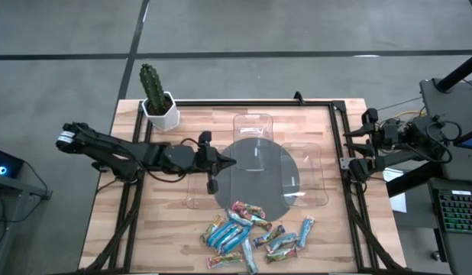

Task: Pick and place Granola Bars by type
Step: Put the red granola bar into the left transparent bin

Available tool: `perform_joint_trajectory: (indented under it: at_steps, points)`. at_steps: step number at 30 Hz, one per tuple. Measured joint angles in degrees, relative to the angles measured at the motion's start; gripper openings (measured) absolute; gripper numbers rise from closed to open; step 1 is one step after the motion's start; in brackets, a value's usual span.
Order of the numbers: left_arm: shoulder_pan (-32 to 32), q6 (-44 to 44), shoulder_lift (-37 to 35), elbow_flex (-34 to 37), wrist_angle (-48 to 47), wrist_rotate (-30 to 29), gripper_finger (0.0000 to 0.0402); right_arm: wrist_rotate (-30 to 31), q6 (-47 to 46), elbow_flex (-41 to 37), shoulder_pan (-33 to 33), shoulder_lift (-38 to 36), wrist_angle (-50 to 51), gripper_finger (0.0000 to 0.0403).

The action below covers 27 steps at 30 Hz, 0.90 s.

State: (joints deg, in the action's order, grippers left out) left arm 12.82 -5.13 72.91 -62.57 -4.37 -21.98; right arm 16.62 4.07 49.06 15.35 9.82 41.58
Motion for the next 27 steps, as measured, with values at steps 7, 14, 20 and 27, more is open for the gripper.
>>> perform_joint_trajectory:
  at_steps: [7,14,20,27]
  points:
    - [-0.01,-0.02,-1.06,-0.07,-0.07,0.00,0.0000,0.00,0.23,0.00,0.00,0.00,-0.11,0.0127]
    - [0.00,-0.02,-1.21,-0.07,0.08,0.00,0.0000,0.00,0.17,0.00,0.02,0.00,-0.11,0.0129]
    - [0.00,-0.02,-1.21,-0.07,0.08,0.00,0.0000,0.00,0.20,0.00,0.02,0.00,-0.11,0.0122]
    - [0.01,-0.02,-1.23,-0.07,0.42,0.00,0.0000,0.00,0.22,0.00,0.02,0.00,-0.11,0.0118]
